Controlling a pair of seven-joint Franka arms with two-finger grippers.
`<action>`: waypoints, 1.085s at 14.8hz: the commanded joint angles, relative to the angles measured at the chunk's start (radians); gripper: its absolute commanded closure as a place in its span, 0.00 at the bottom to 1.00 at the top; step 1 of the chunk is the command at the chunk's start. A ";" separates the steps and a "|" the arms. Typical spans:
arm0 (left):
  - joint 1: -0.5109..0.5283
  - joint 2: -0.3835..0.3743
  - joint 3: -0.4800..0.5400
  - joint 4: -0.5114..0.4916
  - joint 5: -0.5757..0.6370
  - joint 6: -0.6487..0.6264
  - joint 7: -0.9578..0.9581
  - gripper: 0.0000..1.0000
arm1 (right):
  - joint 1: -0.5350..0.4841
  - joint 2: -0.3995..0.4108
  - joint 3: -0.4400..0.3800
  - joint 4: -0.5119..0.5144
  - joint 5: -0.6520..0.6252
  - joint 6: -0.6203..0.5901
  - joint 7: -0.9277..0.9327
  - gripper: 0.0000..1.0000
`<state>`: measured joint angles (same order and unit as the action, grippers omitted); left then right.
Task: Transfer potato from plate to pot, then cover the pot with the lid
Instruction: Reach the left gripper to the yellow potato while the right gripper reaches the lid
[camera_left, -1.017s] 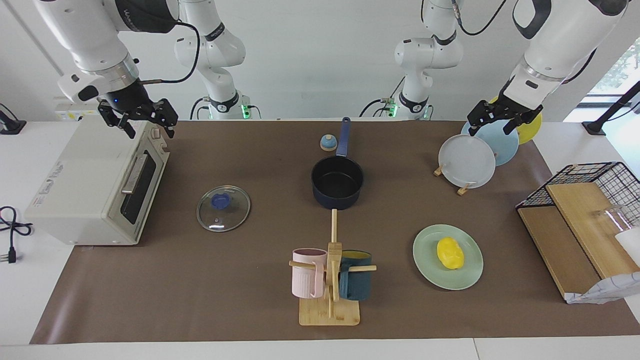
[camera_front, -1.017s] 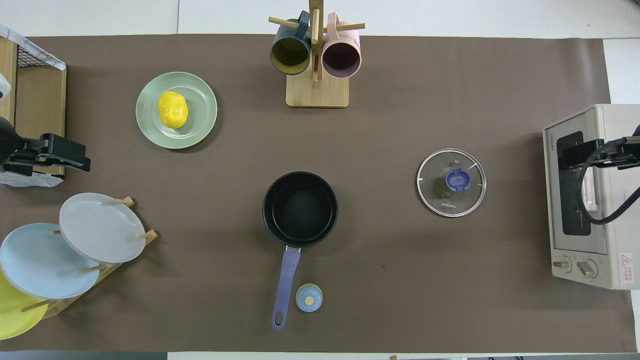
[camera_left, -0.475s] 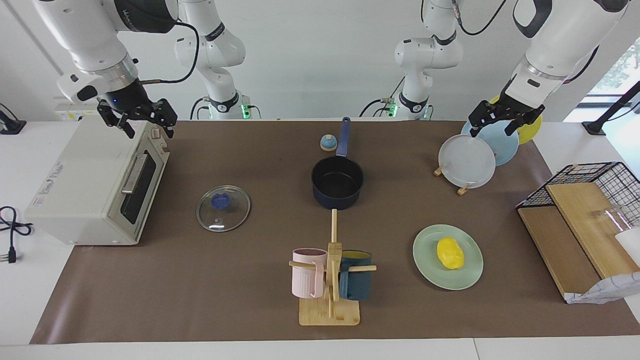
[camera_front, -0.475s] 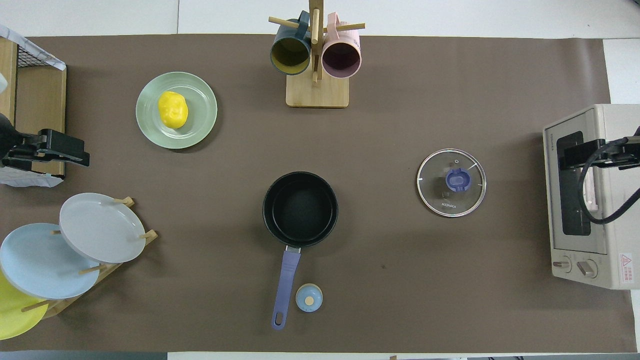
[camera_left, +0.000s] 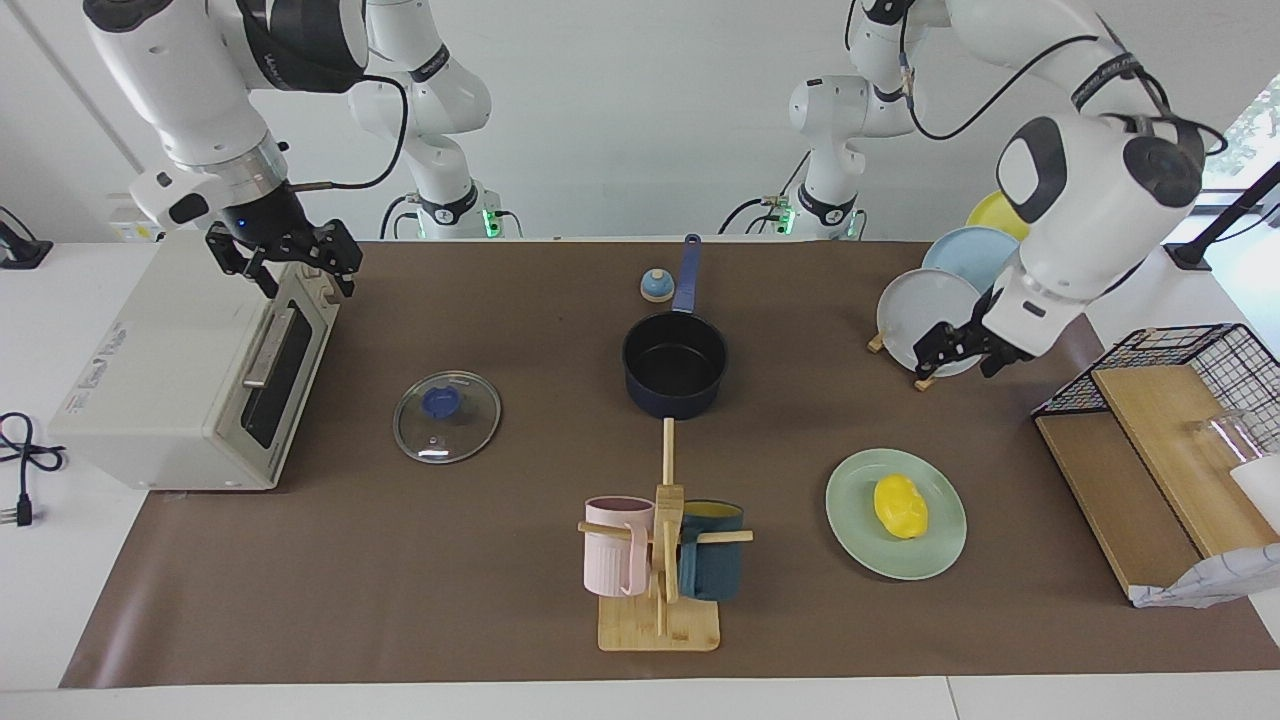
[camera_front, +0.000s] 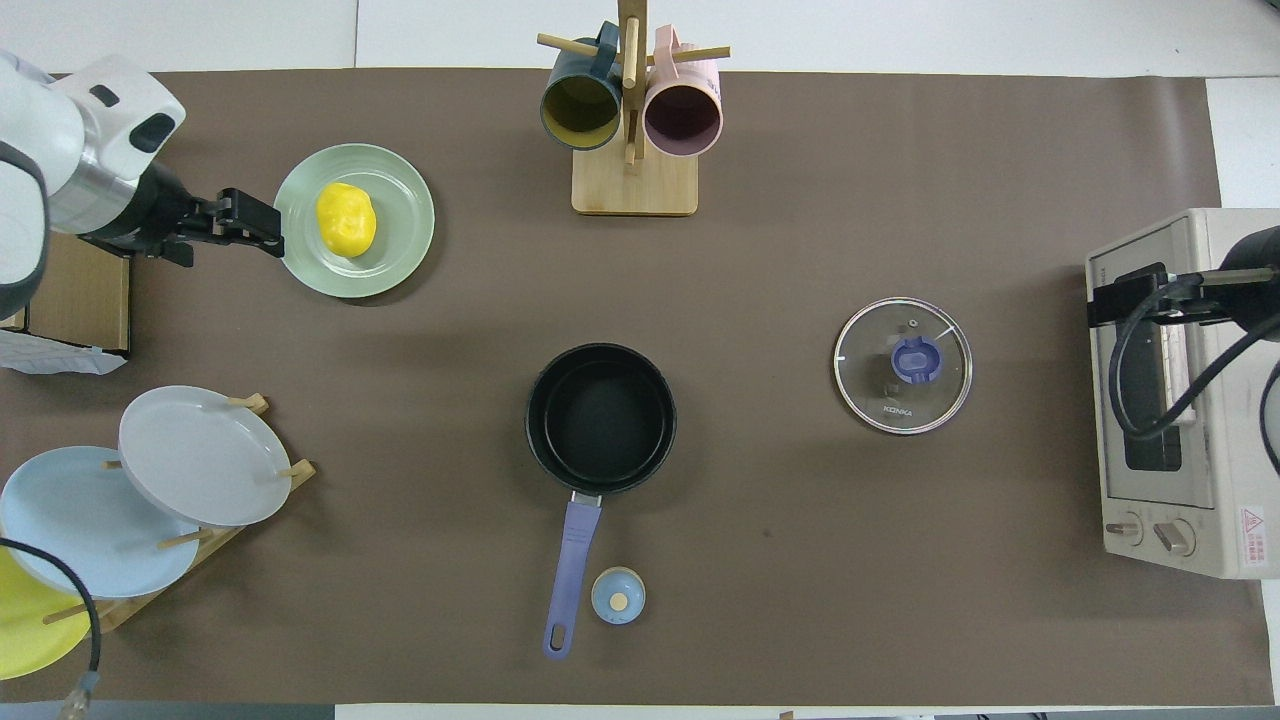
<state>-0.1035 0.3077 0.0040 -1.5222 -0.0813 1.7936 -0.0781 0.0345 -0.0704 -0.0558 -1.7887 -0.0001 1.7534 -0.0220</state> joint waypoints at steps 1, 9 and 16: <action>-0.015 0.186 0.013 0.157 -0.005 0.044 -0.003 0.00 | 0.036 -0.009 0.004 -0.107 0.011 0.107 -0.010 0.00; -0.044 0.340 0.011 0.192 0.053 0.223 -0.006 0.00 | 0.093 0.122 0.004 -0.259 0.014 0.404 0.045 0.00; -0.048 0.327 0.014 0.087 0.060 0.334 -0.009 0.00 | 0.147 0.190 0.004 -0.396 0.014 0.638 0.007 0.00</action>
<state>-0.1399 0.6503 0.0059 -1.3808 -0.0452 2.0709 -0.0793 0.1835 0.1058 -0.0519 -2.1696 0.0009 2.3497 0.0117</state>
